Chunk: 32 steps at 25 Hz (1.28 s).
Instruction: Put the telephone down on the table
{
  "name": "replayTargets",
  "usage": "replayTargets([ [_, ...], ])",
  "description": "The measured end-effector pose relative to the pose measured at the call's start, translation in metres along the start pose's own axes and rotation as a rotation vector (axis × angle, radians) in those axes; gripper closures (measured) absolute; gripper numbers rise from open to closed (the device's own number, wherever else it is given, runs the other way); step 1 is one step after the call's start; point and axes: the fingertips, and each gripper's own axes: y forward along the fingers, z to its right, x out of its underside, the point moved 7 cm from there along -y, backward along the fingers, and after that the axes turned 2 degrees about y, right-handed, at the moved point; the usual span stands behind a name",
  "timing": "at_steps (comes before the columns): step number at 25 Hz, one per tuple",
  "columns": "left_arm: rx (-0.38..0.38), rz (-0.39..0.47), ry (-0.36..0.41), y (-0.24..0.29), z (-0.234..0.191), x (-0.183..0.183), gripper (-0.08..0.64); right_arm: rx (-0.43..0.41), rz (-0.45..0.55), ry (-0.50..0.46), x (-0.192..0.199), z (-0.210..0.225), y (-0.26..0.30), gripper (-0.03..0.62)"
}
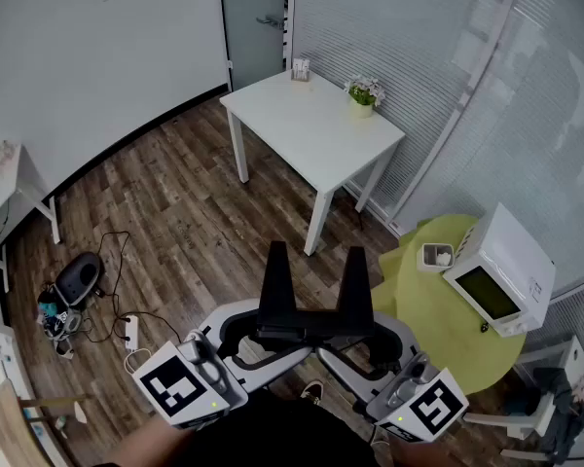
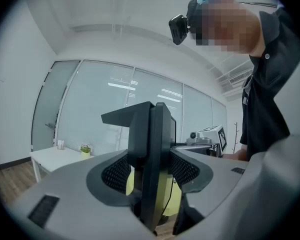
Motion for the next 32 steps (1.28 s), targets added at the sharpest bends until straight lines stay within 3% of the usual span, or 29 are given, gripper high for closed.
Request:
replayTargets([
  [19,-0.009,-0.005,0.008,0.012,0.017,-0.001,0.311,-0.017,-0.011,-0.001,-0.003,0.005,-0.019,0.354],
  [32,-0.078,0.001,-0.002,0.035,0.038,0.000,0.313,-0.085,-0.006,0.013,-0.005,0.025,-0.044,0.354],
])
